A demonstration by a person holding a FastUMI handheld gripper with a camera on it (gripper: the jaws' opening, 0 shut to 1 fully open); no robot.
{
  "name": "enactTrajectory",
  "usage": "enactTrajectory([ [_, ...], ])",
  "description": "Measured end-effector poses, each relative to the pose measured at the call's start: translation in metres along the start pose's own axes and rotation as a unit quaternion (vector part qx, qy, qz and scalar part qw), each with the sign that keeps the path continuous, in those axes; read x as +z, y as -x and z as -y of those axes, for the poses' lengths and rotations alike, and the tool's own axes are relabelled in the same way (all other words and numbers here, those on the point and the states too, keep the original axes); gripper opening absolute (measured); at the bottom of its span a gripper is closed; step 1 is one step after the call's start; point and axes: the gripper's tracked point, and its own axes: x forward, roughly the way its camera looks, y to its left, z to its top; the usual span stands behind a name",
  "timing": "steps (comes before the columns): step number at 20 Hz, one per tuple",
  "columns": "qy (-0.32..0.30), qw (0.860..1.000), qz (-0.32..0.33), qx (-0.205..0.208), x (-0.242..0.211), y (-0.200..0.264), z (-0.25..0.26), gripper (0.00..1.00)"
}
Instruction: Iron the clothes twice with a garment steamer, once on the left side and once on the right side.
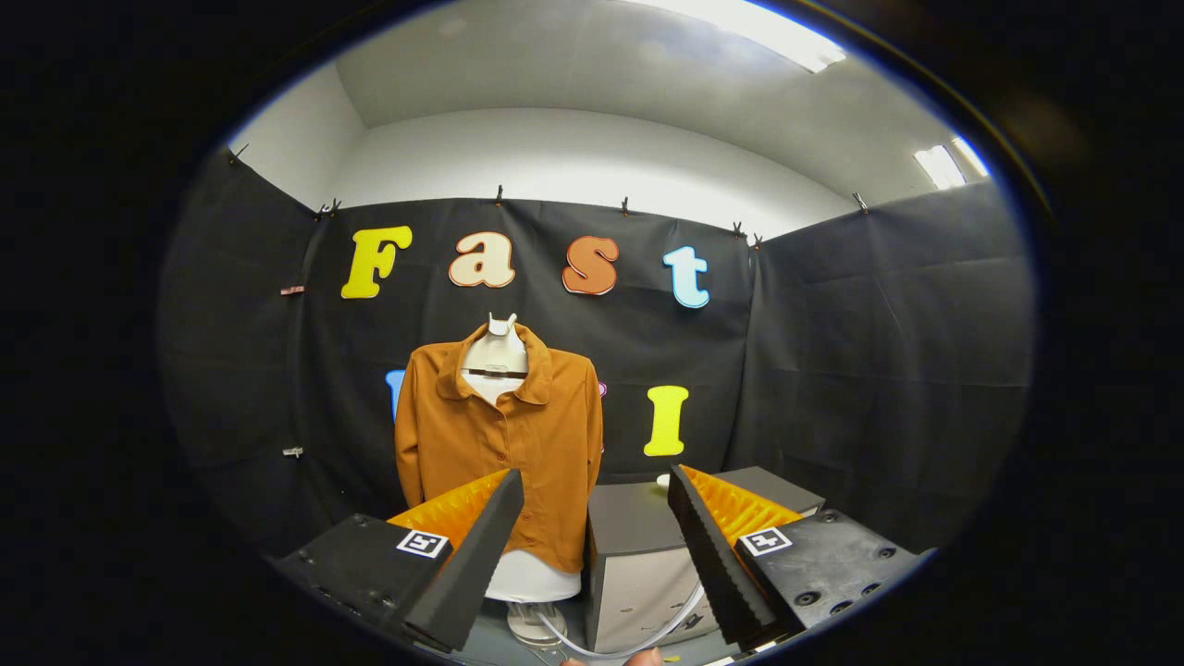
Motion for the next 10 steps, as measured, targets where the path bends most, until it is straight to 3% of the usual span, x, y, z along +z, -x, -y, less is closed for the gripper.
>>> enactTrajectory([
  [7,-0.014,1.0,0.003,0.015,-0.006,-0.024,0.014,0.98],
  [10,-0.039,0.999,-0.01,0.013,-0.019,-0.052,0.044,0.98],
])
